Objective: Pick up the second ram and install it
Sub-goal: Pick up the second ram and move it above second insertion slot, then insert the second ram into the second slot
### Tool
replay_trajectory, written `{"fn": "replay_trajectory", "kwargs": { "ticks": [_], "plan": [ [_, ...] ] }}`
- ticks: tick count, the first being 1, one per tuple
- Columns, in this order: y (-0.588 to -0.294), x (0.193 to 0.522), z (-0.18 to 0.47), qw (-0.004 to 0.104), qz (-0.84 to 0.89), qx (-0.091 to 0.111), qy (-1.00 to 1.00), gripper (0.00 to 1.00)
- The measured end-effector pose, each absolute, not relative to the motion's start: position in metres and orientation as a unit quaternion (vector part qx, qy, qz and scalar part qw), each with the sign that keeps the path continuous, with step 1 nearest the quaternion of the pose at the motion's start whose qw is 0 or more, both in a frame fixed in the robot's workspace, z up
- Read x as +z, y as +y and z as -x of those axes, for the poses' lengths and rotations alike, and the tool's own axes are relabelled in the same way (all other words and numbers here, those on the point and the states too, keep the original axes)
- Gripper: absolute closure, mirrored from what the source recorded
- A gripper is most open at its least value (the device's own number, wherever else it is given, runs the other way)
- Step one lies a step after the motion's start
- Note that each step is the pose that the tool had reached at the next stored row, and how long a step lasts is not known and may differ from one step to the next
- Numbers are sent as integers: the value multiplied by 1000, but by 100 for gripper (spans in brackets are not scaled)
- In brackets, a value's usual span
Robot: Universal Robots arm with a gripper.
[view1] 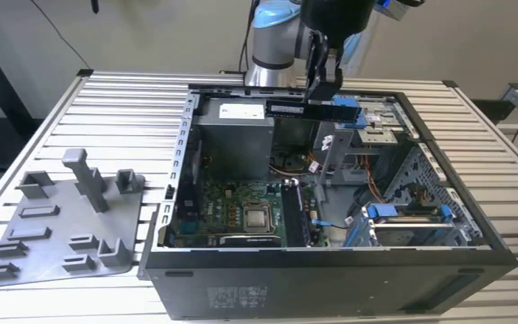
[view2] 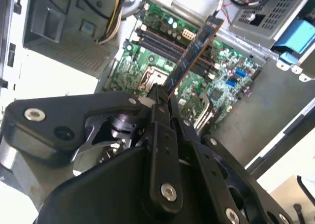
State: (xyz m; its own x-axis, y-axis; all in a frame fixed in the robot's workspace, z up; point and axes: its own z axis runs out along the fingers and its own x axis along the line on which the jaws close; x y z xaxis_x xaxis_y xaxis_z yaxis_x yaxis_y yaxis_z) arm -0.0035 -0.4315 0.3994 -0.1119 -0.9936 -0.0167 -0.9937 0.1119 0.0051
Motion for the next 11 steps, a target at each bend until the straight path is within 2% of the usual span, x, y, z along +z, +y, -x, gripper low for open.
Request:
{"fn": "replay_trajectory", "kwargs": {
  "ticks": [11],
  "plan": [
    [-434,399,3,5,667,8,745,85]
  ]
}}
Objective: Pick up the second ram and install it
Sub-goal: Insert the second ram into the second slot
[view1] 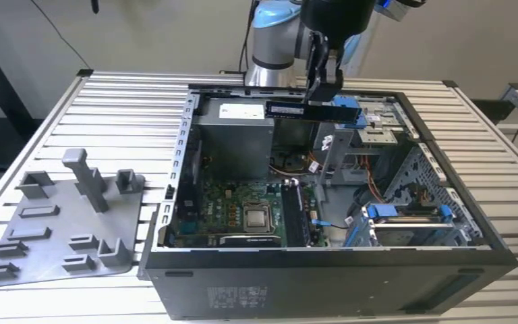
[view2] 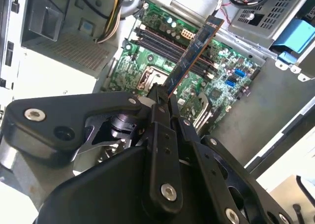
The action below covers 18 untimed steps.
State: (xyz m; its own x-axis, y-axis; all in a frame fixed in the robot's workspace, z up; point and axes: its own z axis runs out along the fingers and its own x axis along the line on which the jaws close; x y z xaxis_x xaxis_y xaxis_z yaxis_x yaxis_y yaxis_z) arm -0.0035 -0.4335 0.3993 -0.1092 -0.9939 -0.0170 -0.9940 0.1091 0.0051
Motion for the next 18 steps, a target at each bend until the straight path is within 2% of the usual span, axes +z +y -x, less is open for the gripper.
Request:
{"fn": "replay_trajectory", "kwargs": {
  "ticks": [18],
  "plan": [
    [-434,399,3,5,651,7,759,85]
  ]
}}
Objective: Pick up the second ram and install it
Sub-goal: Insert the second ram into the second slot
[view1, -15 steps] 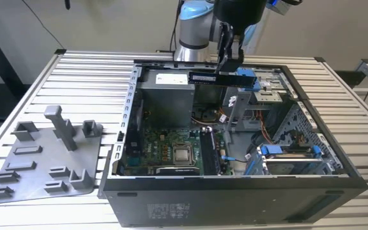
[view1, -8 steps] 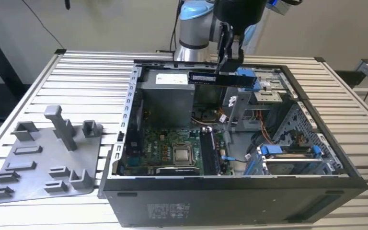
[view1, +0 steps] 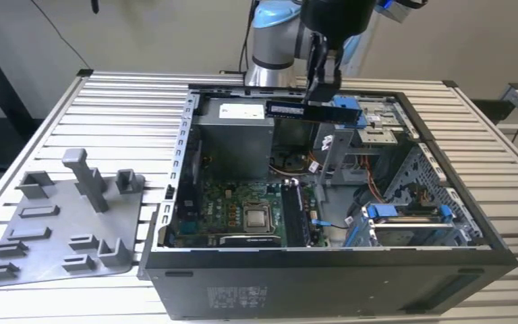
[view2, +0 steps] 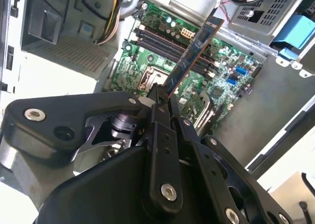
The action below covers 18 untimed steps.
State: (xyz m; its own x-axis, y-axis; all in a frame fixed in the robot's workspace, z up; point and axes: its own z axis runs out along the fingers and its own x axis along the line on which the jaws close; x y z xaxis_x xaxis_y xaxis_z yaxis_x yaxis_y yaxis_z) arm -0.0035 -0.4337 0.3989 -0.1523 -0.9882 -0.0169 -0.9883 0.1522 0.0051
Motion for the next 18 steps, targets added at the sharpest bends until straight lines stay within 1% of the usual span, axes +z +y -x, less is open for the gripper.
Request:
{"fn": "replay_trajectory", "kwargs": {
  "ticks": [18],
  "plan": [
    [-434,397,3,6,538,7,843,85]
  ]
}}
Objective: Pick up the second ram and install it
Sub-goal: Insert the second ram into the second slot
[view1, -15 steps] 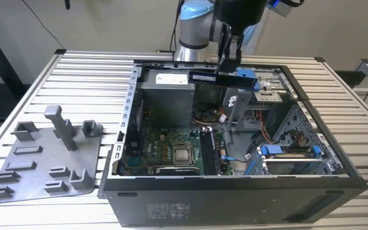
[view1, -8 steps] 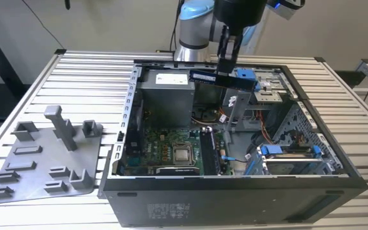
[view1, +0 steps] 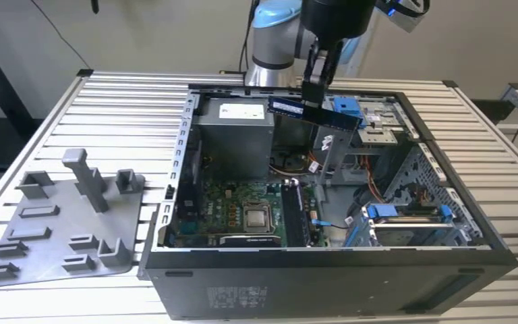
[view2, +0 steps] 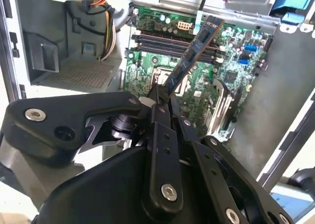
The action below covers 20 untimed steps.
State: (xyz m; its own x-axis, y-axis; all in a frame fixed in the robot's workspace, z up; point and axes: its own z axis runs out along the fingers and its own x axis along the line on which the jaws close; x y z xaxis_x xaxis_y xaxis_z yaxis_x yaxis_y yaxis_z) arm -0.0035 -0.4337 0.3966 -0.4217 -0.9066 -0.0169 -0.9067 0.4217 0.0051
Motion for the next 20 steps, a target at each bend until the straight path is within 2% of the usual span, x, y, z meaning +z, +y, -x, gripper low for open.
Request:
{"fn": "replay_trajectory", "kwargs": {
  "ticks": [20],
  "plan": [
    [-434,393,3,7,380,6,925,85]
  ]
}}
